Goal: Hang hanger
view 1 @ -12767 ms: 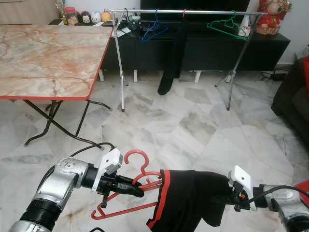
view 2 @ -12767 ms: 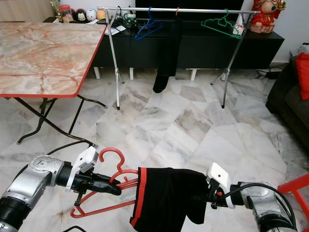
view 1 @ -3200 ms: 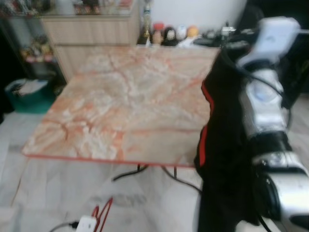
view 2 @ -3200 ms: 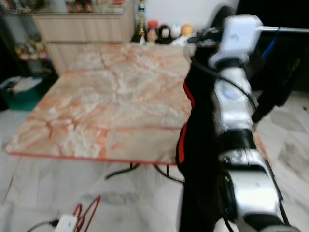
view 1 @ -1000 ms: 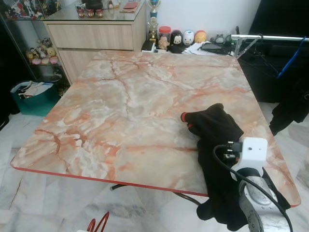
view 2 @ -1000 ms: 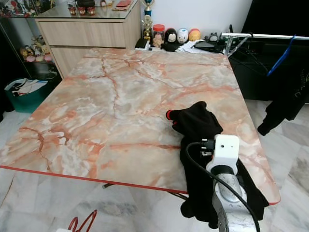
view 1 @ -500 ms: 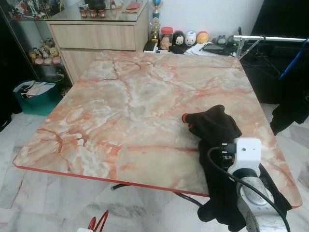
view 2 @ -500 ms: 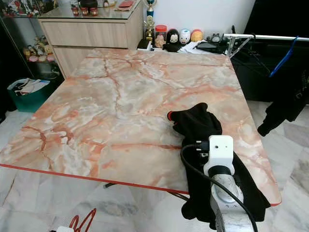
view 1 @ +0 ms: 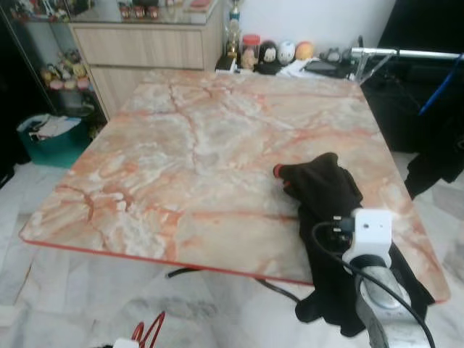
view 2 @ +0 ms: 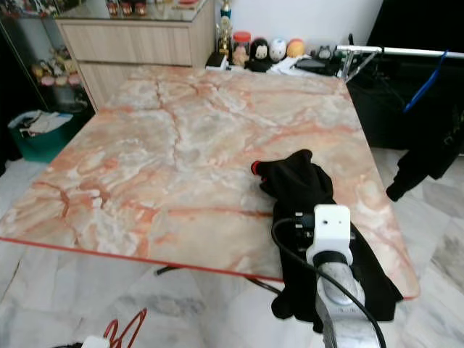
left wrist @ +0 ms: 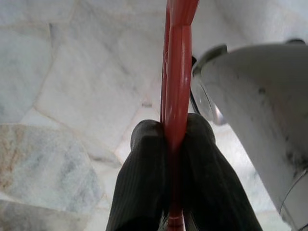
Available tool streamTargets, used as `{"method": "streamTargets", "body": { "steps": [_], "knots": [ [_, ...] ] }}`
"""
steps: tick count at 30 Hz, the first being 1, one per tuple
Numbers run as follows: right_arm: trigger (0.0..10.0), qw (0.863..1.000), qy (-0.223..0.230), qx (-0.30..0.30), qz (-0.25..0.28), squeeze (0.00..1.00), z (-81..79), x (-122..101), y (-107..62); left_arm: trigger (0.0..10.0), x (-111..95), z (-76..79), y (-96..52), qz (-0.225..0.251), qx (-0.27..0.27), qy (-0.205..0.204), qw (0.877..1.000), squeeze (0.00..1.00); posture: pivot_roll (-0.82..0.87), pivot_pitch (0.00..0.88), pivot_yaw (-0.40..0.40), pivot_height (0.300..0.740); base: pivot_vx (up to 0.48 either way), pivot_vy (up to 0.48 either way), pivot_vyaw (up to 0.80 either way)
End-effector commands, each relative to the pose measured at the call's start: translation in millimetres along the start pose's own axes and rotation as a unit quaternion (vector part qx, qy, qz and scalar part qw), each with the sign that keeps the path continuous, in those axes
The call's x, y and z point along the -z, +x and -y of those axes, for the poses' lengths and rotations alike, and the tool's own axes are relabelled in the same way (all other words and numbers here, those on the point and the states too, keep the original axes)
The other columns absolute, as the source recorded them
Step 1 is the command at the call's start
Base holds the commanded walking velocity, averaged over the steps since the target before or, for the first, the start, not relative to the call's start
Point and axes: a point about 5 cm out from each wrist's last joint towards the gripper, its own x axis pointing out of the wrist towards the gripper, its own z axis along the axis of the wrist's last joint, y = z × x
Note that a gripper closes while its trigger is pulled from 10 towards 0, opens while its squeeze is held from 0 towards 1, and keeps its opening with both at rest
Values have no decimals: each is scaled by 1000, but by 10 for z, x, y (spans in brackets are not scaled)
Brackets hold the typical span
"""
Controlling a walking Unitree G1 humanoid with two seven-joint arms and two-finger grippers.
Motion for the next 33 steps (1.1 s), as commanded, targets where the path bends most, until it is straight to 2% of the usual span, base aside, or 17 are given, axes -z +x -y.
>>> {"method": "streamTargets", "body": {
  "steps": [1, 6, 7, 11, 14, 19, 22, 27, 31, 33],
  "knots": [
    [10000, 1000, -4, 2, -6, 0, 5, 24, 1, 10000, 50, -26, -16, -4, 1, 0, 1000, 0, -101, 0, -20, 727, -251, 0, 0],
    [10000, 1000, -2, 5, -3, 0, 8, 15, 10, 10000, 16, 49, 5, -3, 3, 0, 1000, 0, -99, 0, -21, 727, -250, 0, 0],
    [10000, 1000, -2, 5, -3, 0, 6, 14, 13, 10000, -18, 118, 22, -1, 6, 0, 1000, 0, -99, 0, -21, 727, -251, 0, 0],
    [10000, 1000, -2, 6, 0, 0, 5, 9, 18, 10000, -65, 211, 43, 1, 11, 1, 1000, 0, -99, 0, -21, 727, -247, 0, 0],
    [10000, 1000, -4, 8, 0, 0, 10, 14, 33, 10000, -138, 374, 70, 5, 19, 2, 1000, 0, -100, 0, -21, 727, -251, 0, 0],
    [10000, 1000, -8, 6, -9, 0, -7, 82, 62, 10000, -203, 480, 87, 9, 23, 3, 1000, 0, -92, 0, -23, 727, -253, 0, 0],
    [10000, 1000, -9, 6, -12, 0, -12, 102, 65, 10000, -225, 476, 90, 11, 22, 2, 1000, 0, -91, 0, -23, 727, -249, 0, 0],
    [10000, 1000, -8, 5, -13, 0, -34, 117, 73, 10000, -265, 346, 90, 16, 15, 2, 1000, 0, -96, 0, -21, 727, -251, 0, 0],
    [10000, 1000, -4, 5, -11, 0, -55, 138, 87, 10000, -198, 163, 61, 15, 9, -1, 1000, 0, -93, 0, -21, 727, -250, 0, 0],
    [10000, 1000, -4, 4, -12, 0, -62, 149, 90, 10000, -177, 123, 52, 15, 7, -2, 1000, 0, -94, 0, -20, 727, -251, 0, 0]
  ]
}}
